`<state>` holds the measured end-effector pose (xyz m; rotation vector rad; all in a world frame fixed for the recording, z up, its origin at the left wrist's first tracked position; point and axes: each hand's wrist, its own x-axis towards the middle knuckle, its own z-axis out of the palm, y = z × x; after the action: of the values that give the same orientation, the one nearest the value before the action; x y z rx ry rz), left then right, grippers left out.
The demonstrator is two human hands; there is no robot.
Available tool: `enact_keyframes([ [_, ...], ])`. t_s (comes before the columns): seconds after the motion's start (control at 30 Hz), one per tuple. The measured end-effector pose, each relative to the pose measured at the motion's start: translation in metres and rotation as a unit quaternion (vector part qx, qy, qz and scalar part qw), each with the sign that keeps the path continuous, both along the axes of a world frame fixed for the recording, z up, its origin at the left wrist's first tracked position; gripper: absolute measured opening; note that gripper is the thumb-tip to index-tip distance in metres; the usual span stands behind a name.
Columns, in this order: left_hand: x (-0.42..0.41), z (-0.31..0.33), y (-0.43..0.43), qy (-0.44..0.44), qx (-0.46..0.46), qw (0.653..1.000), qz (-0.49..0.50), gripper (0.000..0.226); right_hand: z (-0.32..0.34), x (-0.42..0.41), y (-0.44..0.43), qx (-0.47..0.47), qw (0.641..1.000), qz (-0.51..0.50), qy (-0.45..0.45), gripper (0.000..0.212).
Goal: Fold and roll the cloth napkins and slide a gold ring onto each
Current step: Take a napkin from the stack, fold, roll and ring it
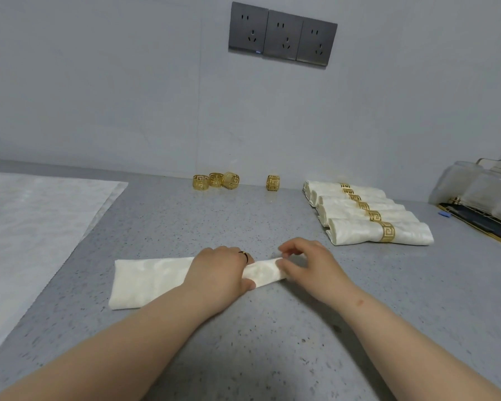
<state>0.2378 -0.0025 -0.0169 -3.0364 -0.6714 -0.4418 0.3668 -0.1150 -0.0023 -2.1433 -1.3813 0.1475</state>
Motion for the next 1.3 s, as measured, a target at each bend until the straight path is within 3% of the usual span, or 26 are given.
enact_keyframes([
  [0.23,0.017,-0.005,0.066,-0.05,-0.019,0.997,0.053,0.033,0.001,0.071,0.066,-0.084,0.992,-0.078,-0.058,0.039],
  [0.47,0.022,-0.019,0.096,-0.107,-0.076,0.99,0.052,0.023,0.001,0.141,0.16,-0.116,0.966,-0.119,-0.198,0.048],
  [0.53,0.027,-0.023,0.099,-0.126,-0.09,0.986,0.054,0.017,0.004,0.152,0.185,-0.148,0.945,-0.103,-0.275,0.056],
  [0.63,0.03,-0.031,0.107,-0.15,-0.069,0.985,0.041,0.024,0.004,0.167,0.22,-0.191,0.909,-0.066,-0.365,0.051],
  [0.7,0.029,-0.032,0.111,-0.164,-0.086,0.982,0.037,0.018,0.0,0.174,0.236,-0.217,0.889,-0.072,-0.396,0.047],
  [0.83,0.025,-0.031,0.109,-0.171,-0.099,0.98,0.001,0.022,-0.001,0.178,0.245,-0.218,0.889,-0.094,-0.392,0.046],
  [0.93,0.024,-0.031,0.108,-0.188,-0.06,0.98,0.009,0.023,-0.002,0.18,0.243,-0.193,0.894,-0.105,-0.39,0.04],
  [1.0,0.024,-0.031,0.107,-0.187,-0.098,0.977,0.029,0.037,-0.002,0.18,0.241,-0.2,0.888,-0.109,-0.399,0.038],
  [1.07,0.022,-0.033,0.105,-0.239,-0.136,0.961,0.037,0.057,0.0,0.181,0.238,-0.201,0.888,-0.112,-0.399,0.039],
  [1.17,0.019,-0.034,0.103,-0.249,-0.108,0.961,0.053,0.071,0.005,0.18,0.229,-0.196,0.886,-0.11,-0.405,0.039],
  [1.3,0.023,-0.032,0.103,-0.223,-0.101,0.969,0.034,0.062,0.006,0.184,0.219,-0.205,0.896,-0.109,-0.378,0.042],
])
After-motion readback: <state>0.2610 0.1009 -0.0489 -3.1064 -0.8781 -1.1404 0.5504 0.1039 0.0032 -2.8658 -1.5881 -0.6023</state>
